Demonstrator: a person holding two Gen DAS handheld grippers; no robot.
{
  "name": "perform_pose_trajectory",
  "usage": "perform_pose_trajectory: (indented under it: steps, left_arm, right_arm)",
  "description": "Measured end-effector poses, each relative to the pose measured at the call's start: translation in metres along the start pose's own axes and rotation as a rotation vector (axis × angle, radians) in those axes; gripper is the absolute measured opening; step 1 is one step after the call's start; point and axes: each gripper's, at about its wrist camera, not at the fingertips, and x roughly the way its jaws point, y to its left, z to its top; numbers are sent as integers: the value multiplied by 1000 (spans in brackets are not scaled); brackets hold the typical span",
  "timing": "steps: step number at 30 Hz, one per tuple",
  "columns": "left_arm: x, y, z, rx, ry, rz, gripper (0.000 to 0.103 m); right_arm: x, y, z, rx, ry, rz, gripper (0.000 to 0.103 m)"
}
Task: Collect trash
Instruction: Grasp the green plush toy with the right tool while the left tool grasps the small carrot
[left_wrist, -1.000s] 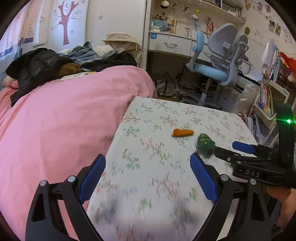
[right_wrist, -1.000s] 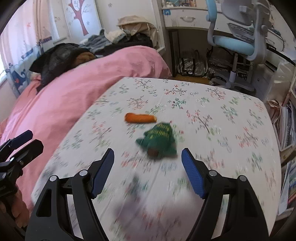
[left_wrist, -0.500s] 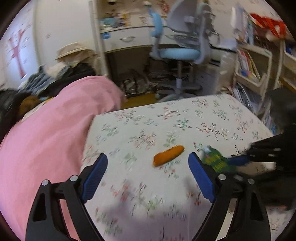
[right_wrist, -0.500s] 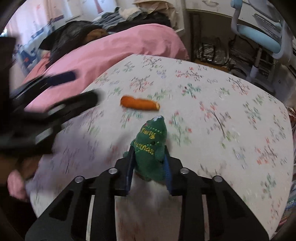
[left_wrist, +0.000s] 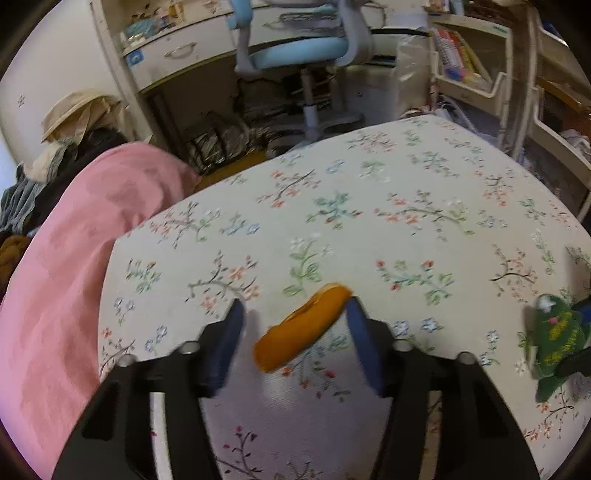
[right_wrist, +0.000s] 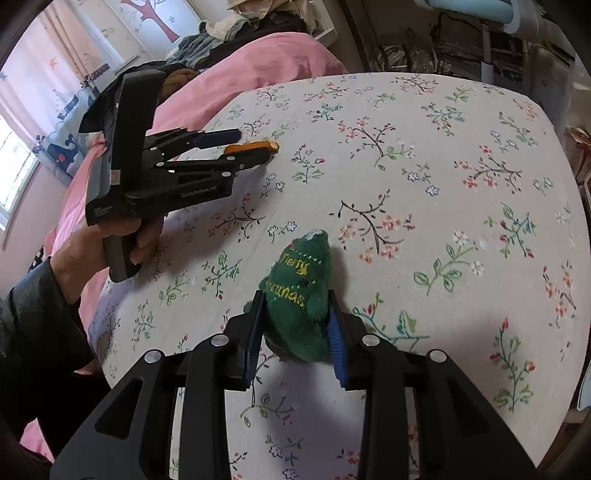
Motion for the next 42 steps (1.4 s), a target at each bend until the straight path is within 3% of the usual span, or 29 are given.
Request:
perform_pose_trajectory:
  steps: [3, 4, 5, 15, 19, 24, 28, 32, 33, 35, 38, 42]
  left_arm:
    - [0, 1, -1, -19, 12, -32, 36]
    - [0, 3, -2, -41, 22, -51, 23]
    - [0, 5, -2, -61, 32, -67, 19]
    - [-40, 1, -41, -286, 114, -165, 18]
    - [-60, -5, -65, -410, 136, -194, 18]
    - [-88, -29, -90, -459, 157, -192, 18]
    - [-104, -43, -98, -464, 151, -182, 18]
    - [-103, -52, -103, -431, 171, -124, 20]
    - [-102, -53, -105, -426, 181, -123, 23]
    - [-103, -53, -105, -421, 172, -104, 40]
    - [-106, -54, -103, -407, 153, -64, 47]
    - [-106, -53, -105, -409, 156, -52, 49]
  right_arm:
    - [2, 2, 2, -12, 0, 0, 30]
    - [2, 3, 2, -16, 2, -1, 30]
    - [4, 5, 4, -22, 1, -5, 30]
    - [1, 17, 1, -25, -1, 27, 26]
    - [-7, 24, -12, 0, 12, 56, 26]
    - [-19, 40, -39, -4, 18, 56, 26]
    - [-25, 49, -60, -18, 15, 35, 27]
    - [-24, 49, -68, -3, 15, 15, 31]
    - [-24, 48, -69, 4, 13, 12, 33]
    - [-24, 44, -70, 21, 4, 3, 44]
    - [-29, 41, -71, 27, -19, -8, 52]
    - [-30, 38, -72, 28, -29, -3, 52]
